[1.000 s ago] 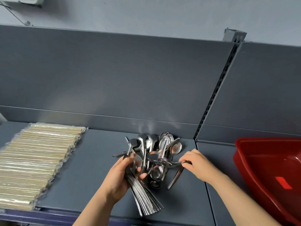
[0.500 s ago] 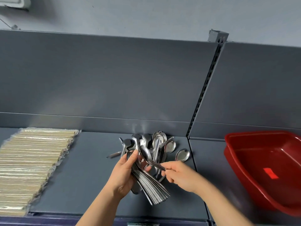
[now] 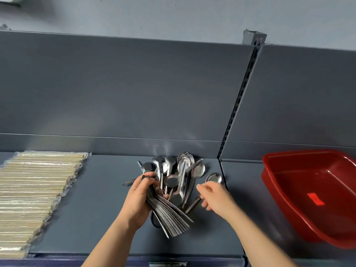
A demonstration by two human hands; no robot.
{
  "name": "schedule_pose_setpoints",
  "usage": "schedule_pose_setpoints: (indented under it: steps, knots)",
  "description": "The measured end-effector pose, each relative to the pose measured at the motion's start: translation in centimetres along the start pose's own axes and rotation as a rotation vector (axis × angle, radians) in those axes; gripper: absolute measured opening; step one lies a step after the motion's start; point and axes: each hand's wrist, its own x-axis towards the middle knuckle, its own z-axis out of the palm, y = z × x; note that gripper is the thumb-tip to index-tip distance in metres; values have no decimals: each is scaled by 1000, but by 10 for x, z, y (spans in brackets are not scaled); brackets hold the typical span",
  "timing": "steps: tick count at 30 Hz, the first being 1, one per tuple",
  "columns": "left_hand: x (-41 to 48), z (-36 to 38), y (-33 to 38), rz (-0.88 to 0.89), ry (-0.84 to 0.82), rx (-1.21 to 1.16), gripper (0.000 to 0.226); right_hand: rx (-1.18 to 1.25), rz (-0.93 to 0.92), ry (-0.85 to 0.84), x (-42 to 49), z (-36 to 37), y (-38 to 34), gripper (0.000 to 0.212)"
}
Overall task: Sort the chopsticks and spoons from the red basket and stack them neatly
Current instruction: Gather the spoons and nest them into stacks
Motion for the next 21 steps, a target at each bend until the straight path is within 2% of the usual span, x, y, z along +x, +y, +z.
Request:
schedule_pose_setpoints:
  steps: [1, 3, 6, 8, 9, 11, 15, 18, 21]
  knots:
    - [2, -1, 1, -19, 10, -25, 20, -163, 20, 119, 6, -1, 4, 40]
    - [4, 0, 2, -45, 12, -69, 22, -423, 51, 236, 15, 4, 4, 47]
    - [8, 0, 3, -61, 12, -81, 23, -505, 37, 309, 27, 15, -1, 39]
    - [11, -1, 3, -67, 14, -75, 23, -572, 38, 335, 33, 13, -2, 24]
    - [12, -2, 4, -72, 14, -75, 22, -587, 48, 335, 35, 10, -1, 15]
    - [14, -3, 5, -79, 13, -81, 23, -564, 53, 352, 38, 4, 4, 23]
    - [16, -1, 6, -96, 6, -87, 25, -431, -76, 435, 36, 14, 0, 14]
    - [17, 1, 9, -111, -11, -100, 25, -414, -151, 401, 36, 27, -5, 11]
    - [19, 2, 13, -115, -16, -99, 25, -477, -170, 351, 38, 34, -5, 21]
